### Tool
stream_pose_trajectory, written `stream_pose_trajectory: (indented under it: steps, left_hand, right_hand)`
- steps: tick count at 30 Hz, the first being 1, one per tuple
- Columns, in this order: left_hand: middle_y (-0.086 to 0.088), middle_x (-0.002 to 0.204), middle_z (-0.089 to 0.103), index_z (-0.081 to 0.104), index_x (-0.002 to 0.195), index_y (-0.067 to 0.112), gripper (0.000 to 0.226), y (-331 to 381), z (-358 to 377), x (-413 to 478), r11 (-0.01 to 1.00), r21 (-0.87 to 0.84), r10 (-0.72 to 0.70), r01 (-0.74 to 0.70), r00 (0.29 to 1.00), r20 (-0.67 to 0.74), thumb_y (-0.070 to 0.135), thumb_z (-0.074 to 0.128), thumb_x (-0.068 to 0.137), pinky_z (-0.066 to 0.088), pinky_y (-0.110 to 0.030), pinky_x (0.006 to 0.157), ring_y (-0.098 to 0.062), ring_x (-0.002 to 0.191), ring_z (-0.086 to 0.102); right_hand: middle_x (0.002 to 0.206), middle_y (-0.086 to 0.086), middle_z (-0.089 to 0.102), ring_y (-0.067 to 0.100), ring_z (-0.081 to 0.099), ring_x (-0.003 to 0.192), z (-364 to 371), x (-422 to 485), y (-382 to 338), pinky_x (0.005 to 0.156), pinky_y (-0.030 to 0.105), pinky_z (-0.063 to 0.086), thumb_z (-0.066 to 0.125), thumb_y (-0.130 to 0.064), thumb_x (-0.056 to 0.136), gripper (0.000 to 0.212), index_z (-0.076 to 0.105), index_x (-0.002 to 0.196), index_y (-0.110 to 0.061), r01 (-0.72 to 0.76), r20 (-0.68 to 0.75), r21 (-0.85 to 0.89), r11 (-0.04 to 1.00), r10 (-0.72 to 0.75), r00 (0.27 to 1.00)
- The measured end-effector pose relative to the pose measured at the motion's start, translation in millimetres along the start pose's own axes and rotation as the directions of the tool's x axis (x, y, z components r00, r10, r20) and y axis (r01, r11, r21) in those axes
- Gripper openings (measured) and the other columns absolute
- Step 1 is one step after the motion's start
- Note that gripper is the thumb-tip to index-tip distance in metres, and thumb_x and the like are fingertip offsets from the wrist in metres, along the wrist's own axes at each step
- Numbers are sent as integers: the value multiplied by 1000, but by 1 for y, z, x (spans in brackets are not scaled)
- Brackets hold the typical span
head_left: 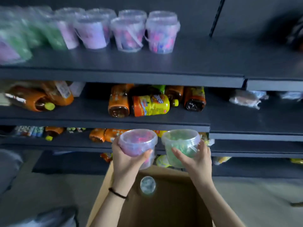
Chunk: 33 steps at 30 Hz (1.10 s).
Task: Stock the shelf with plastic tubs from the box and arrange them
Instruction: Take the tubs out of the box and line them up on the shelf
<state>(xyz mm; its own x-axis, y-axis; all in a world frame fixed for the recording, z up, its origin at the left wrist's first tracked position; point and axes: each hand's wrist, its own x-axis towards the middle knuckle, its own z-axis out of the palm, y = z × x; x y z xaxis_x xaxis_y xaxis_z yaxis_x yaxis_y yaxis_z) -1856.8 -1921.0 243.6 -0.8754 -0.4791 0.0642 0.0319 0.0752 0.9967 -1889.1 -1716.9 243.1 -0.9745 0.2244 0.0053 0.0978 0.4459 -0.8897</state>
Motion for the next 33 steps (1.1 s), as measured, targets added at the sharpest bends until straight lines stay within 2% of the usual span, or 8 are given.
stream_pose_trajectory:
  steps: [4, 10, 13, 16, 19, 25, 29, 33]
  left_hand:
    - [17, 117, 55, 46, 113, 42, 82, 64, -8, 7, 993, -85, 80, -84, 996, -51, 41, 90, 44, 53, -18, 83, 3, 107, 58]
    - [13, 125, 52, 41, 131, 25, 95, 127, -35, 26, 979, -73, 187, -193, 980, -73, 30, 94, 53, 56, -30, 89, -2, 114, 55]
    - [16, 124, 51, 43, 126, 32, 92, 152, -52, 48, 967, -55, 242, -249, 964, -108, 37, 95, 50, 53, -27, 91, 0, 115, 54]
    - [23, 121, 49, 41, 118, 46, 85, 170, -71, 75, 963, -48, 258, -267, 956, -139, 35, 94, 52, 48, -23, 92, 12, 111, 50]
    - [26, 118, 50, 40, 118, 45, 86, 186, -91, 107, 959, -34, 274, -282, 949, -155, 38, 92, 51, 45, -17, 88, 23, 103, 48]
    - [31, 117, 46, 36, 137, 26, 105, 192, -134, 181, 950, 45, 311, -308, 930, -197, 44, 90, 48, 44, -17, 91, 13, 107, 51]
    - [8, 122, 40, 42, 124, 32, 92, 175, -166, 226, 958, 125, 282, -256, 916, -284, 37, 94, 49, 41, -28, 97, -10, 117, 45]
    - [3, 132, 35, 41, 135, 25, 104, 158, -185, 259, 954, 165, 288, -251, 918, -272, 34, 95, 46, 39, -23, 94, 1, 111, 39]
  right_hand:
    - [110, -7, 57, 16, 54, 106, -16, -3, -72, 89, 44, 50, 73, -74, 50, 86, 54, 117, -21, 107, 1, 132, 985, -108, 994]
    - [114, -10, 54, 14, 54, 110, -24, -1, -146, 90, 44, 52, 74, -75, 53, 89, 51, 123, -25, 212, 26, 202, 956, -221, 975]
    - [115, -7, 59, 16, 57, 109, -14, 7, -182, 89, 45, 53, 71, -77, 49, 90, 52, 121, -26, 242, 41, 246, 939, -260, 965]
    - [114, -7, 62, 15, 59, 108, 4, 13, -216, 88, 41, 54, 73, -77, 47, 92, 53, 120, -25, 252, 41, 287, 924, -275, 961]
    - [111, -13, 63, 5, 62, 103, 27, 20, -246, 81, 26, 55, 76, -72, 49, 84, 52, 118, -30, 247, 36, 333, 910, -274, 961]
    - [116, -15, 59, 4, 57, 107, 92, 47, -290, 84, 21, 47, 84, -56, 57, 84, 46, 126, -29, 251, 28, 299, 921, -271, 962]
    - [120, -11, 57, 9, 55, 111, 140, 63, -305, 90, 27, 47, 87, -51, 56, 88, 44, 128, -26, 252, -15, 260, 932, -257, 966]
    - [125, -4, 56, 15, 54, 115, 181, 74, -316, 97, 36, 48, 87, -51, 57, 93, 42, 132, -20, 234, -42, 197, 952, -230, 972]
